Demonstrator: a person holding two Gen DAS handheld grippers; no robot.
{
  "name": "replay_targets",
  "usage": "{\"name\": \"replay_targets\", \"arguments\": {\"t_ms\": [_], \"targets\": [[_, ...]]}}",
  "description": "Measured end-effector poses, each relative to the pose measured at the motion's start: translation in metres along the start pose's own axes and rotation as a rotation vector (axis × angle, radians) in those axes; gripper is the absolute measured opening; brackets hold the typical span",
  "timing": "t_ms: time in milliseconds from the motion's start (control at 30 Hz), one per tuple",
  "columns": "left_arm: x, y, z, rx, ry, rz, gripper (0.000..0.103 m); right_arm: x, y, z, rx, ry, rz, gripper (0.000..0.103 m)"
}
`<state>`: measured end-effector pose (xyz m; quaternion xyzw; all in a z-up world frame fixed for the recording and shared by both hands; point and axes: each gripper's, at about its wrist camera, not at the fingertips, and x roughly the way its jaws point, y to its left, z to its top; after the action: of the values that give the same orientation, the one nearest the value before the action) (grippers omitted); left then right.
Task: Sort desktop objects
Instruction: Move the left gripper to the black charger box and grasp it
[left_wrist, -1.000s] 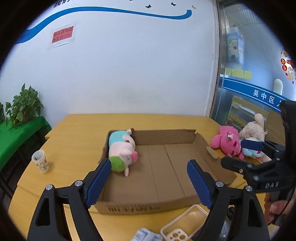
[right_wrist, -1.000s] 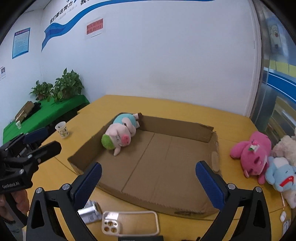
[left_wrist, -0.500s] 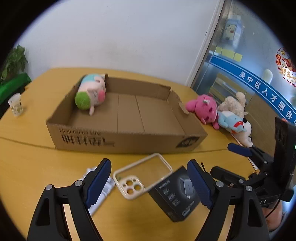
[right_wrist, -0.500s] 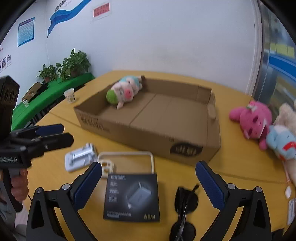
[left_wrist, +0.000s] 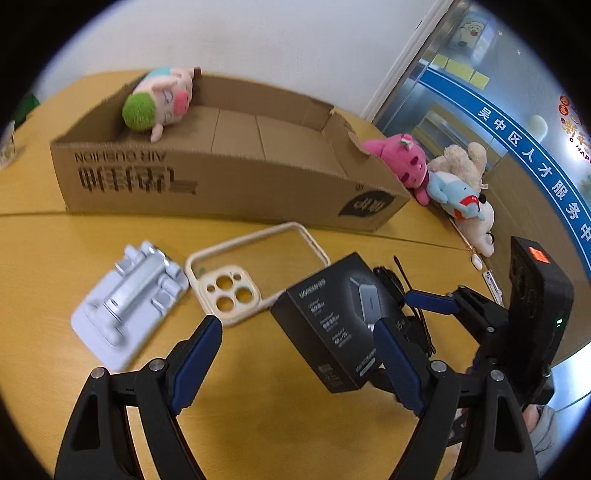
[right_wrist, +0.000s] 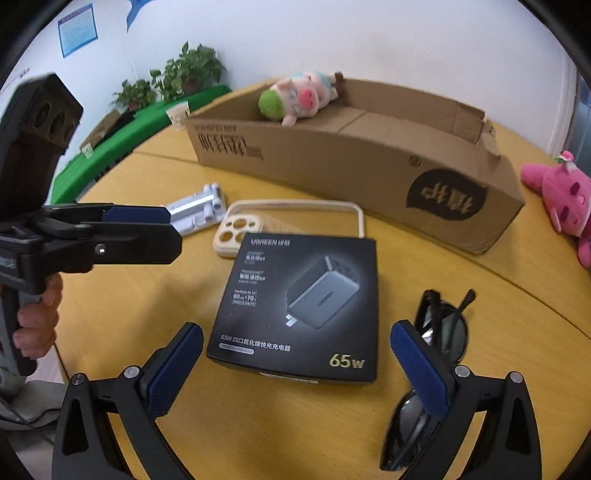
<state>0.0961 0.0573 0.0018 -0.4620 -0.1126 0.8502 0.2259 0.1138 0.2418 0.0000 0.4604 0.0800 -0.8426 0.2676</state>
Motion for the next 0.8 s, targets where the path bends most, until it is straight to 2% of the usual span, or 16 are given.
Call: {"name": "replay_targets", "arguments": {"t_ms": [100, 167, 233, 300, 500, 633, 700, 800], "targets": [[0.003, 0.006, -0.006, -0.003, 0.018, 0.01, 0.084, 0.008, 0.004, -0.004, 0.022, 0.005, 0.027, 0.103], [0.005, 0.01, -0.009, -0.009, 0.029, 0.007, 0.084, 0.006, 0.01, -0.009, 0.043, -0.002, 0.132, 0.103], [0.008, 0.014, -0.011, -0.012, 0.044, -0.003, 0.084, 0.001, 0.017, -0.013, 0.03, -0.031, 0.153, 0.103], [0.012, 0.016, -0.014, -0.013, 0.059, -0.003, 0.083, -0.001, 0.018, -0.018, 0.029, -0.048, 0.127, 0.103], [0.024, 0.019, -0.021, -0.018, 0.111, -0.057, 0.083, 0.019, 0.018, -0.024, 0.057, 0.04, 0.152, 0.103], [0.029, 0.016, -0.022, -0.012, 0.12, -0.073, 0.083, 0.011, 0.038, -0.022, -0.002, -0.004, 0.195, 0.103], [0.029, 0.019, -0.022, -0.019, 0.124, -0.071, 0.083, 0.008, 0.035, -0.022, 0.003, -0.035, 0.178, 0.103], [0.031, 0.025, -0.022, -0.037, 0.124, -0.075, 0.083, 0.016, 0.024, -0.022, 0.021, -0.012, 0.121, 0.103]]}}
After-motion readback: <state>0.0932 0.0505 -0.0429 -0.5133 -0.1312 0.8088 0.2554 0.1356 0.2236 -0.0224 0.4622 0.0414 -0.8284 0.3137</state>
